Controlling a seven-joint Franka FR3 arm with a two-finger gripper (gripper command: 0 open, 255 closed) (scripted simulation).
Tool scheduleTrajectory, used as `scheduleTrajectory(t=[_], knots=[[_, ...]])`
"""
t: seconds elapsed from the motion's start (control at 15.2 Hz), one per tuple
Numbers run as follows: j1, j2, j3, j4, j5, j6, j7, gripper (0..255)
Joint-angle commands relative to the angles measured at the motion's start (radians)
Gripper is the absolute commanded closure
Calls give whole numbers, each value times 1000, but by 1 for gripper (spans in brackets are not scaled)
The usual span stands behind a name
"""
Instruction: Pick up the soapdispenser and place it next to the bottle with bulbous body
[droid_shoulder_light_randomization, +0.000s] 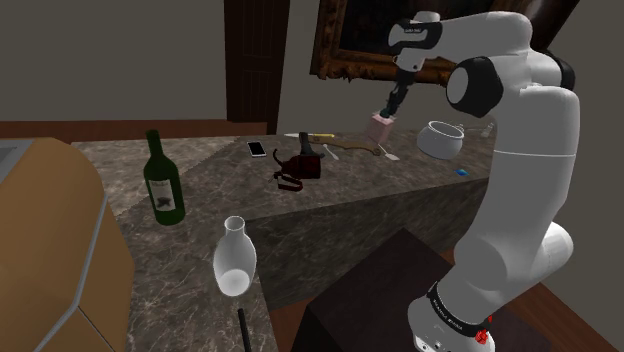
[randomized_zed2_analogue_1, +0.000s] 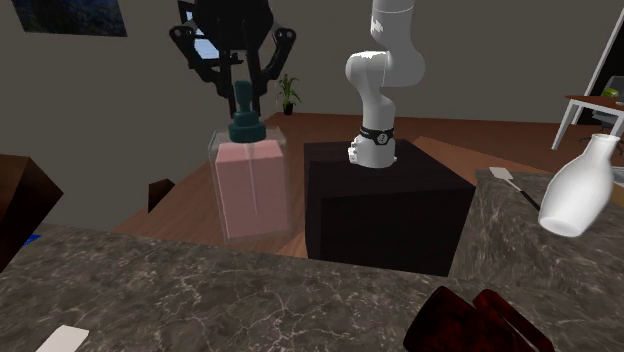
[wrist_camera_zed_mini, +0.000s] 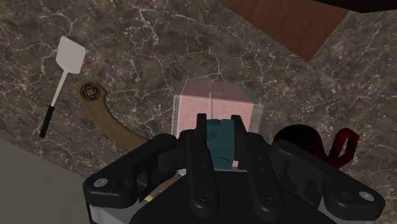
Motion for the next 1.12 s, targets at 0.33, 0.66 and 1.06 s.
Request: scheduleTrajectory(t=[0.33, 0.66, 1.06], knots=[[-15, 15, -1, 119, 4, -103, 2, 255], [-32, 39, 0, 226, 11, -186, 3, 255], [-66, 94, 4, 399, 28, -304, 6, 255]])
